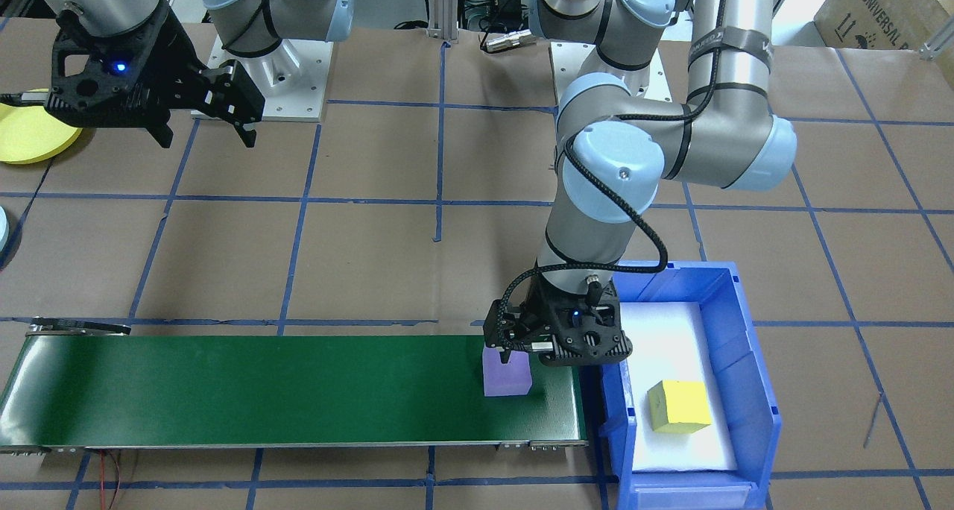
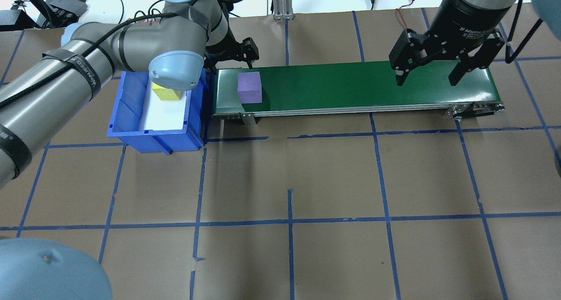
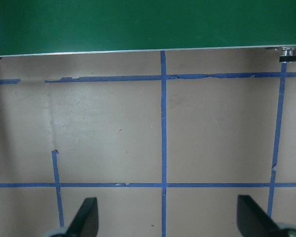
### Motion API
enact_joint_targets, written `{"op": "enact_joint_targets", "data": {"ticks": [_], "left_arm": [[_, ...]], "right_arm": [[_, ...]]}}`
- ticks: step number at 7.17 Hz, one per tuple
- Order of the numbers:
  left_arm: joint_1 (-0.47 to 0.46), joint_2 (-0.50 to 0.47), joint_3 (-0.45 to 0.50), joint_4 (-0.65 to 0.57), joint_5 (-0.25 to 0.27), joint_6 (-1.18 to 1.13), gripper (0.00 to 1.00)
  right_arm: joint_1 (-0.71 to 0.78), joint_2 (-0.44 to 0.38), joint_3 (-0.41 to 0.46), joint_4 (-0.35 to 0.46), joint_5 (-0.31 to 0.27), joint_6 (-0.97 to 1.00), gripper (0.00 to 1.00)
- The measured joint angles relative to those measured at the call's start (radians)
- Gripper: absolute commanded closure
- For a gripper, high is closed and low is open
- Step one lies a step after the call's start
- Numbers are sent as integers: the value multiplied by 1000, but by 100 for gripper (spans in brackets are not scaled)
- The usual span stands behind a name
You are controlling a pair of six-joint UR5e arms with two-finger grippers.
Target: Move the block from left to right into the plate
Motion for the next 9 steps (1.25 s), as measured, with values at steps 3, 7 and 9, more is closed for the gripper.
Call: {"op": "enact_joint_targets", "data": {"ticks": [3, 7, 9], "left_arm": [[156, 39, 34, -80, 20, 106, 0], [247, -26, 9, -72, 18, 295, 0], [273, -59, 2, -55, -2, 429, 0]], "right_arm": [[-10, 1, -4, 0, 3, -3, 0], [-129, 0, -35, 3, 5, -47, 0], [-211, 26, -55, 1, 2, -94, 0]]}}
